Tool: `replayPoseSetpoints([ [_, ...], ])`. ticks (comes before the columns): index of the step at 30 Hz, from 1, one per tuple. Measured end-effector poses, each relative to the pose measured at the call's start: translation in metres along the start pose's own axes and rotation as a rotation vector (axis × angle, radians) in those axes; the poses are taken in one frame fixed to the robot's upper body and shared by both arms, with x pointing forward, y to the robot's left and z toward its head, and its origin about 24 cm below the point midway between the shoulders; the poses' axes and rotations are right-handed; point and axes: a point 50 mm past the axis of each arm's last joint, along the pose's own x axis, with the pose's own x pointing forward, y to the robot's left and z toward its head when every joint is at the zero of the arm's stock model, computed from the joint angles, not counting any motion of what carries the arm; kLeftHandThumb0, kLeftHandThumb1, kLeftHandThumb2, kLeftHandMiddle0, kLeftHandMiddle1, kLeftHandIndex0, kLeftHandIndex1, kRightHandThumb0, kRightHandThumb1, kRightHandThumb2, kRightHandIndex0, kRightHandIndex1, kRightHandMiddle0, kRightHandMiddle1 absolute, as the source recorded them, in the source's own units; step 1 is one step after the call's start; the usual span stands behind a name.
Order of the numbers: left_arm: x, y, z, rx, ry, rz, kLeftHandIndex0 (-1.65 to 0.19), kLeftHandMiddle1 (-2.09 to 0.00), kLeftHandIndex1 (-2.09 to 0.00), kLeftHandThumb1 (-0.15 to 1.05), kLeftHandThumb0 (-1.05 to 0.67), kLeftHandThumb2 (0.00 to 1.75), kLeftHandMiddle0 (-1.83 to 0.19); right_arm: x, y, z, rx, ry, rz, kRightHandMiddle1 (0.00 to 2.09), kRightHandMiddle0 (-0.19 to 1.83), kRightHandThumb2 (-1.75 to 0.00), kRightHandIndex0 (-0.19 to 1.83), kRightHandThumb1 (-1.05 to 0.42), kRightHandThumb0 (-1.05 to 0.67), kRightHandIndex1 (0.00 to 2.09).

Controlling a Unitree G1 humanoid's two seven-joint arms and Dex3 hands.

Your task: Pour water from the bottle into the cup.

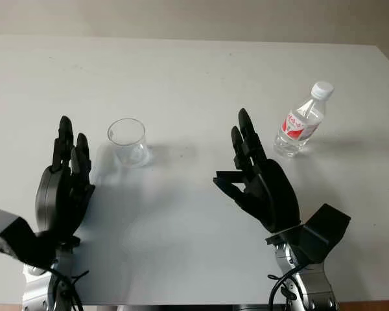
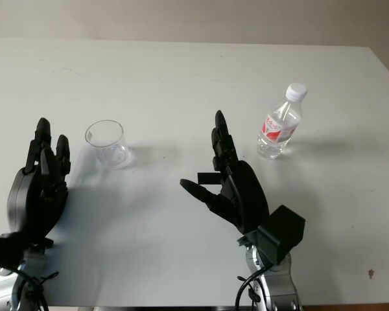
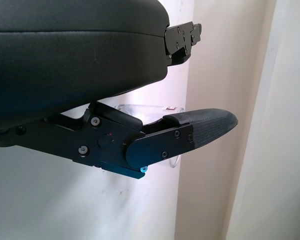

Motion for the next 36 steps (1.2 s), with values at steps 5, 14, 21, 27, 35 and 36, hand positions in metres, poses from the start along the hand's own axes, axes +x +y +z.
replayPoseSetpoints([
  [5,0.000,0.001,0.001,-0.002,0.018,0.013,0.19,0.00,0.00,1.05,-0.75,0.68,0.19,0.000,0.000,-0.002,0.015,0.031,0.005,0.00,-0.19,-0.06,-0.19,-0.97,-0.91,0.00],
  [14,0.011,0.001,0.004,0.007,-0.008,-0.008,0.19,0.00,0.00,1.05,-0.75,0.71,0.19,-0.014,-0.007,-0.001,0.074,-0.007,0.039,0.00,-0.19,-0.05,-0.19,-0.95,-0.81,0.00],
  [21,0.011,0.003,0.004,0.015,-0.007,-0.006,0.19,0.00,0.00,1.05,-0.75,0.72,0.19,-0.048,-0.027,0.027,0.016,-0.110,0.021,0.05,-0.09,-0.05,-0.02,-0.93,-0.71,0.09],
  [27,0.011,0.003,0.003,0.015,-0.007,-0.005,0.19,0.00,0.00,1.05,-0.75,0.72,0.19,-0.061,-0.051,0.038,-0.048,-0.060,0.029,0.14,0.34,-0.06,0.38,-0.94,-0.62,0.33],
  [35,0.011,0.005,0.005,0.018,-0.007,-0.018,0.19,0.00,0.00,1.05,-0.75,0.71,0.19,-0.089,-0.086,0.035,-0.195,0.122,-0.122,0.14,0.46,-0.05,0.43,-0.91,-0.71,0.38],
  [36,0.011,0.007,0.005,0.019,-0.001,-0.015,0.19,0.00,0.00,1.05,-0.75,0.71,0.19,-0.095,-0.090,0.035,-0.212,0.143,-0.168,0.16,0.54,-0.05,0.46,-0.89,-0.66,0.51],
])
